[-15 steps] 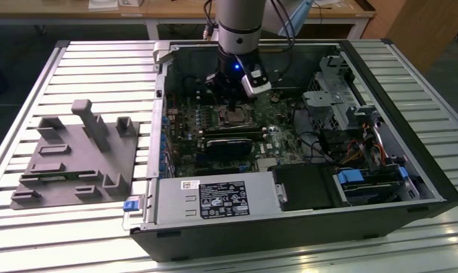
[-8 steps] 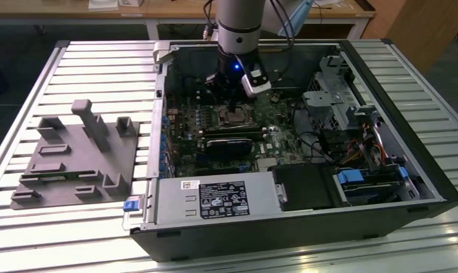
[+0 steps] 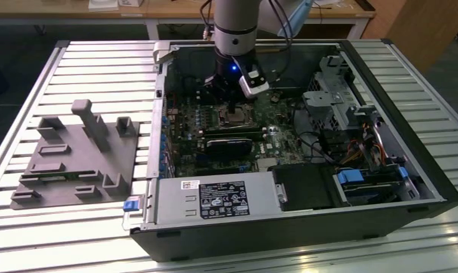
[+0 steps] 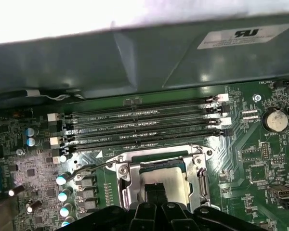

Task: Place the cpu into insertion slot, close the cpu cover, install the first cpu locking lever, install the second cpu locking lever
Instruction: 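Close the cpu cover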

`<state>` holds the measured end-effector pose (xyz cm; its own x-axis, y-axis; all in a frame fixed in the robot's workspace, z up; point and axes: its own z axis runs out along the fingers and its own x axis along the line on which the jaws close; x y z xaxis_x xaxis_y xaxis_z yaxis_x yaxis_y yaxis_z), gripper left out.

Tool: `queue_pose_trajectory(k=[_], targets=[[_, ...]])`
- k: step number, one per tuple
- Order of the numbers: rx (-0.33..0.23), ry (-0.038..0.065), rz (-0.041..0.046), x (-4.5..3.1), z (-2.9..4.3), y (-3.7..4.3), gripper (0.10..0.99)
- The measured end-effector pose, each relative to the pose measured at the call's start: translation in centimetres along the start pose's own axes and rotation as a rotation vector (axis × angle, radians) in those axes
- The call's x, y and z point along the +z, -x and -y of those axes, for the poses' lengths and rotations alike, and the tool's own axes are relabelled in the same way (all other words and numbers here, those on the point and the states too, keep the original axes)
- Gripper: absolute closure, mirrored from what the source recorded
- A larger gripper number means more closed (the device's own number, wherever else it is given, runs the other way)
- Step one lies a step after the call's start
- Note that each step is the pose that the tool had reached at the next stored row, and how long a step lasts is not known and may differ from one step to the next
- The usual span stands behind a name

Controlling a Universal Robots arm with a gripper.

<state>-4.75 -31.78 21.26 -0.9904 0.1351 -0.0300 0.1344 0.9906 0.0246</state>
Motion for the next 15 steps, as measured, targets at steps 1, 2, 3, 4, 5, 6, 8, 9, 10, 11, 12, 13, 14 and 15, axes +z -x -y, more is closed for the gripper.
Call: queue_pose_trajectory(k=[1,2,3,4,5,6,8,9,10,11,12,13,14,15], targets=[[-0.002,0.001,0.0039,0.03,0.07,-0.06,0.980],[-0.004,0.001,0.0051,0.05,0.14,-0.10,0.980],[-0.005,0.001,0.0053,0.07,0.20,-0.14,0.980],[-0.005,0.001,0.0054,0.09,0.25,-0.20,0.980],[-0.005,0.001,0.0055,0.11,0.28,-0.26,0.980],[-0.005,0.001,0.0055,0.13,0.29,-0.32,0.980],[-0.006,0.001,0.0054,0.16,0.33,-0.48,0.980],[-0.006,0.001,0.0054,0.17,0.35,-0.58,0.980],[-0.006,0.001,0.0054,0.17,0.37,-0.71,0.980],[-0.006,0.001,0.0054,0.18,0.39,-0.81,0.980],[-0.006,0.001,0.0054,0.21,0.40,-0.88,0.980],[-0.007,0.001,0.0054,0.25,0.41,-0.94,0.980],[-0.007,0.001,0.0054,0.31,0.42,-0.99,0.980],[-0.007,0.001,0.0054,0.36,0.43,-1.06,0.980]])
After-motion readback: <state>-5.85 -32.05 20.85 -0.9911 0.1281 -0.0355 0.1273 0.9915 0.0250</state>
